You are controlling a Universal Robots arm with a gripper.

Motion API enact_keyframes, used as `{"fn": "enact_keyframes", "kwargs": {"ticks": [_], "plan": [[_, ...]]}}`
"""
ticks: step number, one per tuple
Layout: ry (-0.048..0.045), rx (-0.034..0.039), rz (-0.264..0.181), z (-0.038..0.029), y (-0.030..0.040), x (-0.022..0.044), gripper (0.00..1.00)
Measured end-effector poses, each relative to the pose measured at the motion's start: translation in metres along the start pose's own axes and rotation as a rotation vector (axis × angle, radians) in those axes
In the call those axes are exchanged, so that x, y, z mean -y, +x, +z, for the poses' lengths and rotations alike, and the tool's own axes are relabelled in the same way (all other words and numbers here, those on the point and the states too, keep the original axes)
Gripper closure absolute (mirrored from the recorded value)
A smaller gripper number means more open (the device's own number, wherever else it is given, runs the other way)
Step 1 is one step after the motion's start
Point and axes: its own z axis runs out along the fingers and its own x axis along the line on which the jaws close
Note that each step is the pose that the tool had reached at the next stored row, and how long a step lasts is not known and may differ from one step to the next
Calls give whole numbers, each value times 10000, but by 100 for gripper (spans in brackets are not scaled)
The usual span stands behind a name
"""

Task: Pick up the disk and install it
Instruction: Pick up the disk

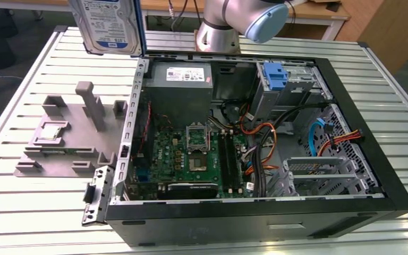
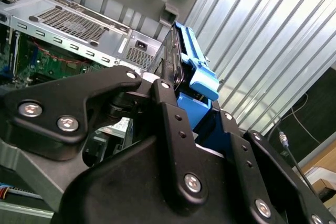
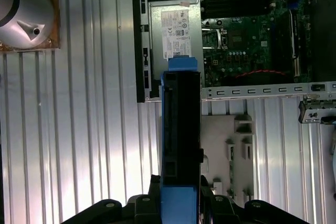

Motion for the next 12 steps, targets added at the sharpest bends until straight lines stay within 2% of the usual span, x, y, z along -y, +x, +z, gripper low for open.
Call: {"fn": "enact_keyframes", "kwargs": {"ticks": [12], "plan": [[0,0,0,1,6,-89,64]]}}
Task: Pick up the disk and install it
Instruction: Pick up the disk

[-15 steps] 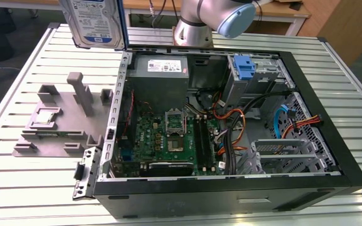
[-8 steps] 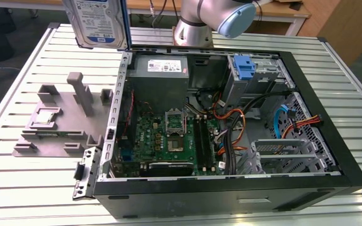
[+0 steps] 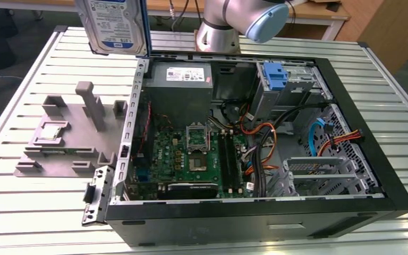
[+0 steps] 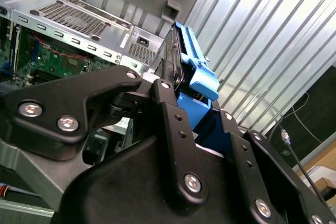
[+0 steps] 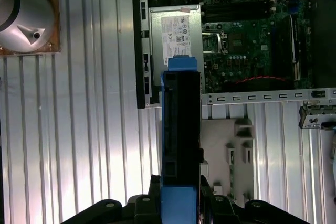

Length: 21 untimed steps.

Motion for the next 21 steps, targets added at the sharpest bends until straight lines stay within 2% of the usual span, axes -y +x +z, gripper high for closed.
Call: {"fn": "enact_keyframes", "kwargs": {"ticks": [21], "plan": [[0,0,0,2,11,-151,64]]}}
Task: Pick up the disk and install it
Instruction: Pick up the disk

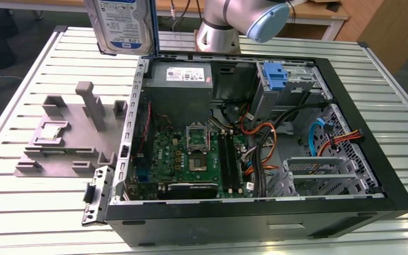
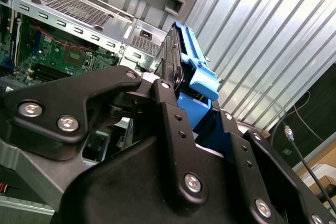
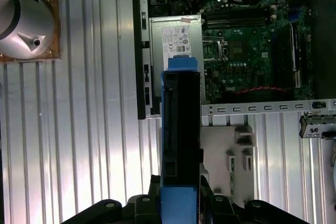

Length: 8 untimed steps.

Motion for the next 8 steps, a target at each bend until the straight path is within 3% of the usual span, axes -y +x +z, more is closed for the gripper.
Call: {"fn": "enact_keyframes", "kwargs": {"ticks": [8], "plan": [[0,0,0,1,3,-38,64]]}}
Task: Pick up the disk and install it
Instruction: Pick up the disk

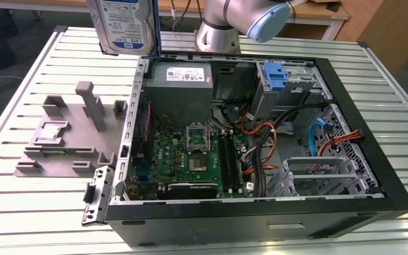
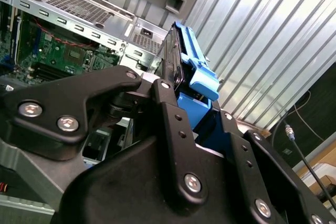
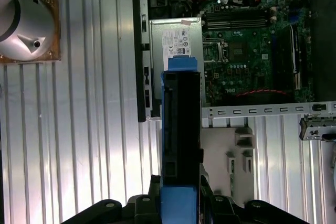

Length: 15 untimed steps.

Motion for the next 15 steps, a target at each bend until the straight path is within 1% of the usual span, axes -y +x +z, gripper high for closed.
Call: {"fn": "enact_keyframes", "kwargs": {"ticks": [10,15], "plan": [[-1,0,4,2,1,-35,64],[-5,28,61,4,-24,-37,64]]}}
